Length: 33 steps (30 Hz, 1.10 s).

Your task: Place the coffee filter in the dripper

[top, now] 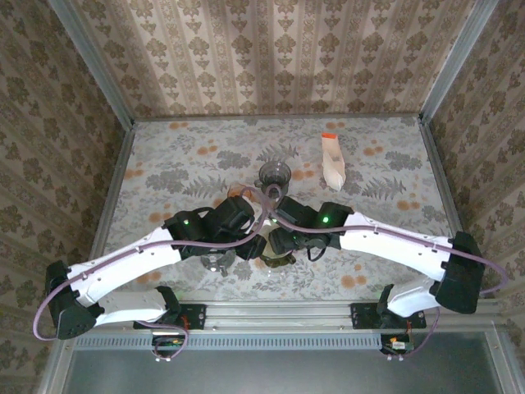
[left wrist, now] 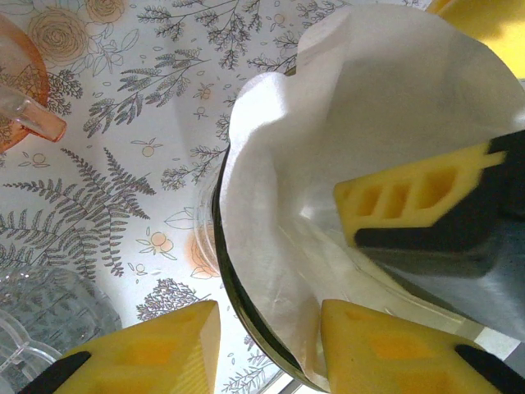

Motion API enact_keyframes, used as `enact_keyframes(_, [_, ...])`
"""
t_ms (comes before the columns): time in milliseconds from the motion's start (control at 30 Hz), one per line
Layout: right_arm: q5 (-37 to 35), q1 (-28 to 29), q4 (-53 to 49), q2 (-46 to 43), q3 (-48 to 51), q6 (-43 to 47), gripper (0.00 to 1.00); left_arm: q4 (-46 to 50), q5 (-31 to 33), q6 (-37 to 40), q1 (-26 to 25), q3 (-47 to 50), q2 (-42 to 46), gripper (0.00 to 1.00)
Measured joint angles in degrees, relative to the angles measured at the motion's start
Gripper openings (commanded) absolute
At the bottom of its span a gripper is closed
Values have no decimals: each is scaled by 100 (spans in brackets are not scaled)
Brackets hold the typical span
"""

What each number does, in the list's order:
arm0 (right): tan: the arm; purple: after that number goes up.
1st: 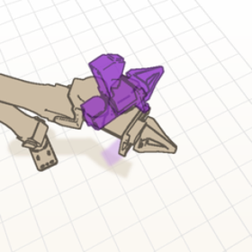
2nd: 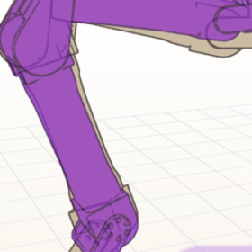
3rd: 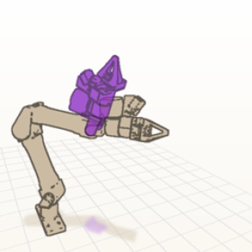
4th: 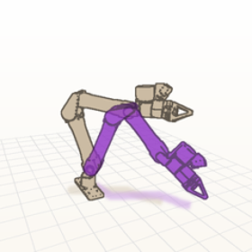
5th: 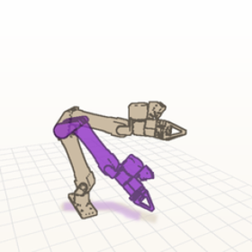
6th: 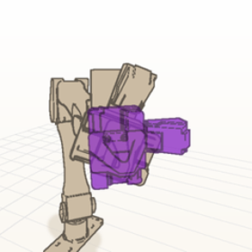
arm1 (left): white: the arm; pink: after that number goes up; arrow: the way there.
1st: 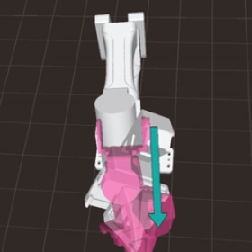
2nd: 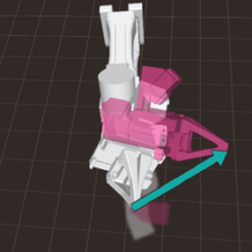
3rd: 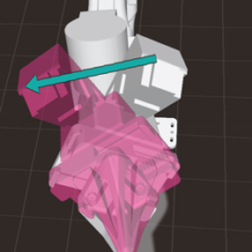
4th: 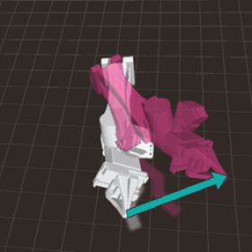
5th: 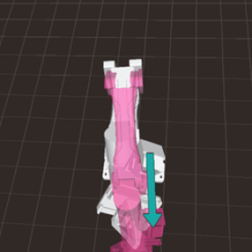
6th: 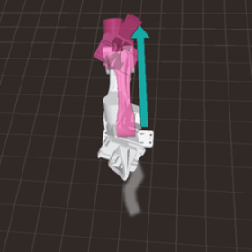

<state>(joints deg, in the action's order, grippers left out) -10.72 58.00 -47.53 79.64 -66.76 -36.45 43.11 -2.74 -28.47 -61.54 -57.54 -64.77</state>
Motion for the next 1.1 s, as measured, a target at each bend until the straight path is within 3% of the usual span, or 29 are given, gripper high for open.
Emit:
enact_keyframes(467, [-142,-37,-291,-522,210,-118,60,-22,-4,0,2,0,0,39])
enact_keyframes(733, [-216,-37,-315,-684,229,-122,69,-28,-2,0,2,2,0,39])
enact_keyframes(1100, [111,-59,72,-647,273,-125,73,-28,-4,0,11,2,0,40])
